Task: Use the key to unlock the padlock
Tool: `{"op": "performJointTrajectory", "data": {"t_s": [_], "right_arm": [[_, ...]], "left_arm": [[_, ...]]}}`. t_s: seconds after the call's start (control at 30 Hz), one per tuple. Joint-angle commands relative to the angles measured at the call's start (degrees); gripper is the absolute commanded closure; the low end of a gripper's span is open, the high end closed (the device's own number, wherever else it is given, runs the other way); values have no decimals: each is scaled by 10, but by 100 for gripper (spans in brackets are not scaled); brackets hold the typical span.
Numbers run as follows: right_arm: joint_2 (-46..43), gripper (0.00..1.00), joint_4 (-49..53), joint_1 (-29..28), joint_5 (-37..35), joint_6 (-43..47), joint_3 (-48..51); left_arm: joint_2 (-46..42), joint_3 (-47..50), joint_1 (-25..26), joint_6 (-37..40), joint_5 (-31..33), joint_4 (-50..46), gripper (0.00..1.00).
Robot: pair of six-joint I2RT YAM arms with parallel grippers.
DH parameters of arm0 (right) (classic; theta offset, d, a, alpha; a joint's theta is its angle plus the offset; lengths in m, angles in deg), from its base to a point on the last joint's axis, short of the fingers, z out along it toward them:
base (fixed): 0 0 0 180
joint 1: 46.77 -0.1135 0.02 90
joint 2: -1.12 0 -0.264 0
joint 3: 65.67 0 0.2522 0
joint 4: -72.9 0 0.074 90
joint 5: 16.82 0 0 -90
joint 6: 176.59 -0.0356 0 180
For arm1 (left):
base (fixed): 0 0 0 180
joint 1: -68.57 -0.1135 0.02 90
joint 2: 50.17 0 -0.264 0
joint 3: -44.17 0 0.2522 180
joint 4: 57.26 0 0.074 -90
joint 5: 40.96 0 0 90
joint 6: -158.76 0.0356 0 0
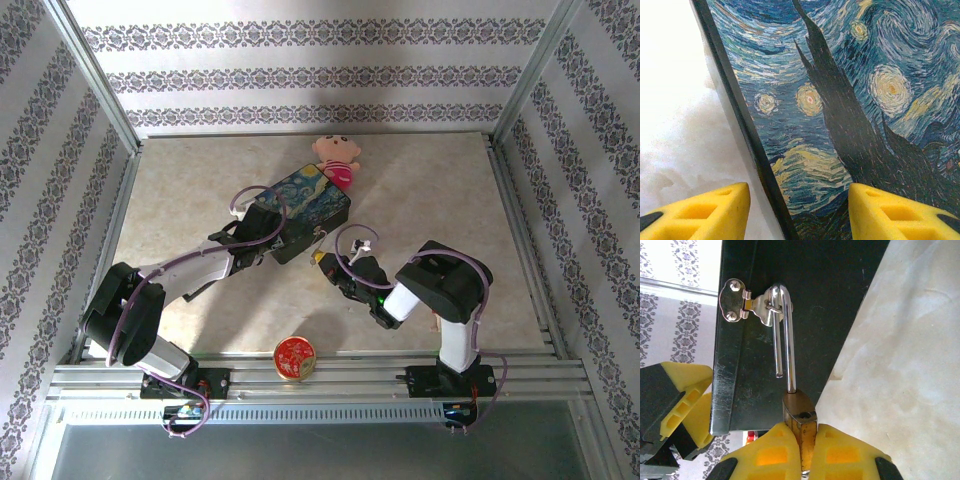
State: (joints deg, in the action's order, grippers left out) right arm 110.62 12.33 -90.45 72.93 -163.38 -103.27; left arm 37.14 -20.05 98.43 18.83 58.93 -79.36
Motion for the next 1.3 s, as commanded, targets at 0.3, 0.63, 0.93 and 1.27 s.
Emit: {"op": "performJointTrajectory", "data": {"t_s": [0.3,0.63,0.93,1.27], "right_arm": [[3,100,-51,-13,-81,-1,-4],[-16,100,-51,-19,-124,3,12],[-10,100,-51,-23,-136,0,3],[1,100,-51,-30,-154,4,-17]], "left_arm": [[12,26,-14,-3,2,-55,47],[11,29,-15,-2,0,-54,47],[6,36,-19,-1,-3,-51,47],[5,47,-20,-3,-13,-47,49]]}}
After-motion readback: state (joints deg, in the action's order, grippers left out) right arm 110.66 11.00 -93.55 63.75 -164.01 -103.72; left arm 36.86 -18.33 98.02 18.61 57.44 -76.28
